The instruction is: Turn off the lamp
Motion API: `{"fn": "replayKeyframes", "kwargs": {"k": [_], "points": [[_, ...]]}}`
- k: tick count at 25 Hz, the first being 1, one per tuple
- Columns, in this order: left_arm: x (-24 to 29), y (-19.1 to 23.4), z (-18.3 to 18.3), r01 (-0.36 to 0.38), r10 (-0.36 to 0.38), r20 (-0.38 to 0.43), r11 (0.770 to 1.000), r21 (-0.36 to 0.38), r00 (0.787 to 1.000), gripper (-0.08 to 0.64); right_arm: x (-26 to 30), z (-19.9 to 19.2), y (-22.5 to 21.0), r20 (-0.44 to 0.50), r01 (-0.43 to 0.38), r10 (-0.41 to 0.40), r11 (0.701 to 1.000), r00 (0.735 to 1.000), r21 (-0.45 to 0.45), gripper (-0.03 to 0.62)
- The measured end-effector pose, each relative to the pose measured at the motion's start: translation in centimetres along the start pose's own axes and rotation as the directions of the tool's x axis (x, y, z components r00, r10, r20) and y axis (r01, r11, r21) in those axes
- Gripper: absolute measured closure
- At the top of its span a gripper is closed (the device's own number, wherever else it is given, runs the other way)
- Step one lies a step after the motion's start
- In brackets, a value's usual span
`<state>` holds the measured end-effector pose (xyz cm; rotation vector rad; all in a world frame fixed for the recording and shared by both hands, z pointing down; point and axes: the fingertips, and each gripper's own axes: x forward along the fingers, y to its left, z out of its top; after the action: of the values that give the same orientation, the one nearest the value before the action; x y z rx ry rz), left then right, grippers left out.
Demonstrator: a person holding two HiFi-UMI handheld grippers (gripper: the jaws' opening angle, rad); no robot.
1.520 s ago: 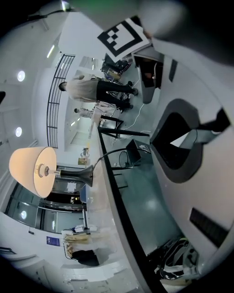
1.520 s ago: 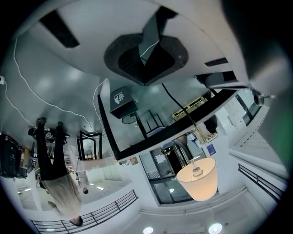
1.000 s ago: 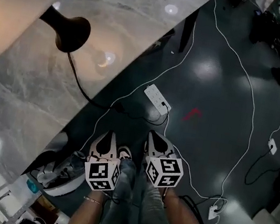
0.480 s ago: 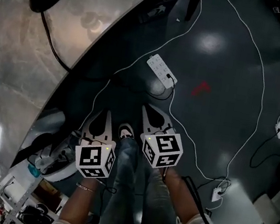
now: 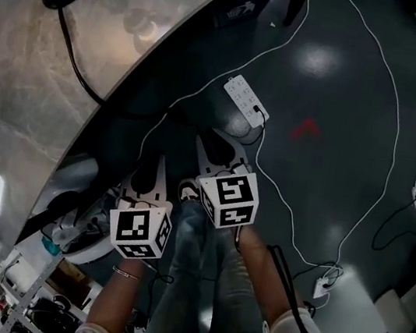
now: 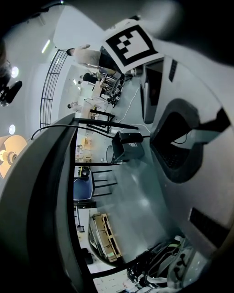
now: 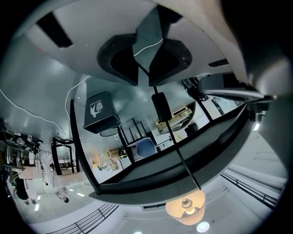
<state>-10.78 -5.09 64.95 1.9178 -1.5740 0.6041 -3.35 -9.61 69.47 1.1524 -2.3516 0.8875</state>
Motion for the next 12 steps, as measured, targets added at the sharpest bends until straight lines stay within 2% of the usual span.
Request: {"fn": "replayKeyframes", "kwargs": {"k": [6, 12], "points": [[0.3, 0.6, -0.3, -0.007, 0.007, -0.012, 1.0, -0.007, 1.0, 0.552, 2.5, -0.7, 1.4, -0.05, -0.066, 0.061, 0.993, 0.997, -0.099, 0.5], [0.4, 1.0, -0.2, -0.016, 0.015, -0.011, 1.0, -0.026, 1.0, 0.552, 3.8, -1.3, 2.0, -0.077, -0.11, 0.1, 0.984, 0.992, -0.139, 0.499]]}}
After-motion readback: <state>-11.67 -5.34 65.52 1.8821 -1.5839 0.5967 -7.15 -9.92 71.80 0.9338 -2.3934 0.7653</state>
